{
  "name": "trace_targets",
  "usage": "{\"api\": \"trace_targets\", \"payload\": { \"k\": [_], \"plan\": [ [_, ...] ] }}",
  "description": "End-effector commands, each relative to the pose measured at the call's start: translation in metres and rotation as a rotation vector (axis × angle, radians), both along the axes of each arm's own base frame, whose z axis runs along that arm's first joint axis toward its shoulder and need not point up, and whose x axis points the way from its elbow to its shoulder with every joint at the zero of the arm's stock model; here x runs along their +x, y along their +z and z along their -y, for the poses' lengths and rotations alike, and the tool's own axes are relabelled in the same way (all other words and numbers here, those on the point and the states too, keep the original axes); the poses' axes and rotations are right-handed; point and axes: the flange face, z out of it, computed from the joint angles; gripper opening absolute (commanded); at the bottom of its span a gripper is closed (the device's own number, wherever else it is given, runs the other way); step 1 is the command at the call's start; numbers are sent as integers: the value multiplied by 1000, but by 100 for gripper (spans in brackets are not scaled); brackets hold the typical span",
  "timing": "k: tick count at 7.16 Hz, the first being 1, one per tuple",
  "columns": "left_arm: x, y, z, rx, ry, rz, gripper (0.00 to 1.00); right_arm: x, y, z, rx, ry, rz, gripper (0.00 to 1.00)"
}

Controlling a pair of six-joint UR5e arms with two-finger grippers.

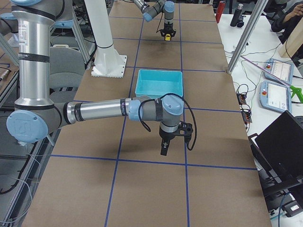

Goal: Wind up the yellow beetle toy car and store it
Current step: 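Slide the car along the table farther from the robot with the left gripper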

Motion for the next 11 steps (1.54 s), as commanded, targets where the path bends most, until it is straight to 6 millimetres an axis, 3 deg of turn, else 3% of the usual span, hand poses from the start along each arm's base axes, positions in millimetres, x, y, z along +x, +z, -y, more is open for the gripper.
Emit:
{"api": "trace_targets", "payload": {
  "k": [1,11],
  "plan": [
    [7,17,6,-7,0,7,0,0,0,0,0,0,1,100],
    [14,30,15,29,11,-41,0,-3,1,0,-3,-6,0,100]
  ]
}}
